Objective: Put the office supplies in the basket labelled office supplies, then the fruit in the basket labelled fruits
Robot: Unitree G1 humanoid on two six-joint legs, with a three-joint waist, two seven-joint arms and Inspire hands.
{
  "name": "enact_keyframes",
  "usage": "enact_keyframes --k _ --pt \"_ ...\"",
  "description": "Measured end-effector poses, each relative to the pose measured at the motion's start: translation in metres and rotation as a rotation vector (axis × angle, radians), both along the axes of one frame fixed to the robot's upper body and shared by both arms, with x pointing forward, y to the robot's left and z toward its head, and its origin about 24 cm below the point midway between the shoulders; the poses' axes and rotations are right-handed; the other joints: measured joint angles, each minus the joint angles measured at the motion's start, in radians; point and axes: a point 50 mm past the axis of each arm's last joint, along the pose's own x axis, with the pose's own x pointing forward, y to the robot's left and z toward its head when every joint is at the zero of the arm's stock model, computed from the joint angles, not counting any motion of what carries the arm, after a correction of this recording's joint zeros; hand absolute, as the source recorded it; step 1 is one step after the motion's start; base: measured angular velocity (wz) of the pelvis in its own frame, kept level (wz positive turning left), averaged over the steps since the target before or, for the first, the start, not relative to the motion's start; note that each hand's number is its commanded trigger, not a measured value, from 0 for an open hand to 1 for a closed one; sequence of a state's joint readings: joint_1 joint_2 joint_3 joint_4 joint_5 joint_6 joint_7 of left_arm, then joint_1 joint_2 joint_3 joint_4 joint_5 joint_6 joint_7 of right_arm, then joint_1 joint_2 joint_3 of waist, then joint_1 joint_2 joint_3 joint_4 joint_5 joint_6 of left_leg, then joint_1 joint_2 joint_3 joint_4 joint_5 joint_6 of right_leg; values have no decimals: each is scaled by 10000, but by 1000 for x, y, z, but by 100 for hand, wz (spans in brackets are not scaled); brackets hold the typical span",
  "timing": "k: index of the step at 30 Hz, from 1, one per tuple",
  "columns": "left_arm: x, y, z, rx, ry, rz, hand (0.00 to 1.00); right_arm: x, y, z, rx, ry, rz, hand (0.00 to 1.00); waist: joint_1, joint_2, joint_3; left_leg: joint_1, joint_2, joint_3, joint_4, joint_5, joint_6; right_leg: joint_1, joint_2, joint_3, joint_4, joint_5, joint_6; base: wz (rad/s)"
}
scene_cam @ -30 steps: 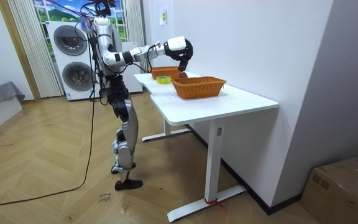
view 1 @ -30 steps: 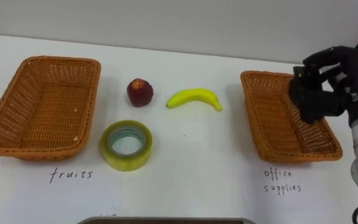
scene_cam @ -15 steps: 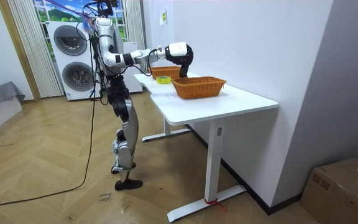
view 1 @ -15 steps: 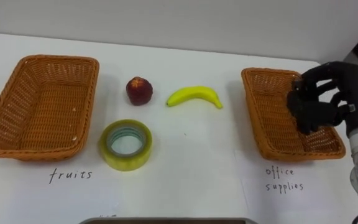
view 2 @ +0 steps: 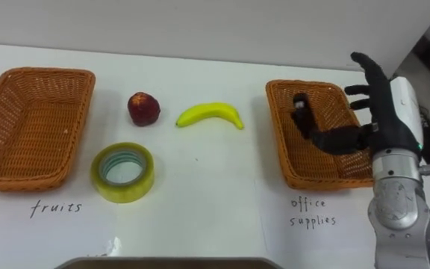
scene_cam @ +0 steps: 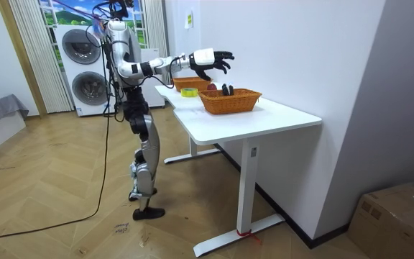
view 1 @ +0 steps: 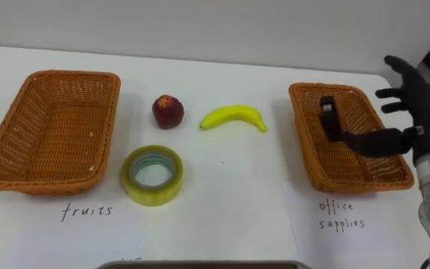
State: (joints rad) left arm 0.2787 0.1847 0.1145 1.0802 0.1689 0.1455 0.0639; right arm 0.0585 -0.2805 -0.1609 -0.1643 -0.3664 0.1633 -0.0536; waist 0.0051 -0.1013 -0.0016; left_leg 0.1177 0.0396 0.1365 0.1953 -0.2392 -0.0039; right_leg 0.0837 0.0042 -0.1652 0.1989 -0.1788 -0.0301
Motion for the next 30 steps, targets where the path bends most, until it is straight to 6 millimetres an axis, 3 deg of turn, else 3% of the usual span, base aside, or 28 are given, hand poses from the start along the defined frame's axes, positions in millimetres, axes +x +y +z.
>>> enact_keyframes --k 30 --pt "1 1 0 149 -56 -2 0 1 5 -2 64 71 225 0 5 -57 16 -27 5 12 -7 -1 -1 -57 -4 78 -108 -11 2 0"
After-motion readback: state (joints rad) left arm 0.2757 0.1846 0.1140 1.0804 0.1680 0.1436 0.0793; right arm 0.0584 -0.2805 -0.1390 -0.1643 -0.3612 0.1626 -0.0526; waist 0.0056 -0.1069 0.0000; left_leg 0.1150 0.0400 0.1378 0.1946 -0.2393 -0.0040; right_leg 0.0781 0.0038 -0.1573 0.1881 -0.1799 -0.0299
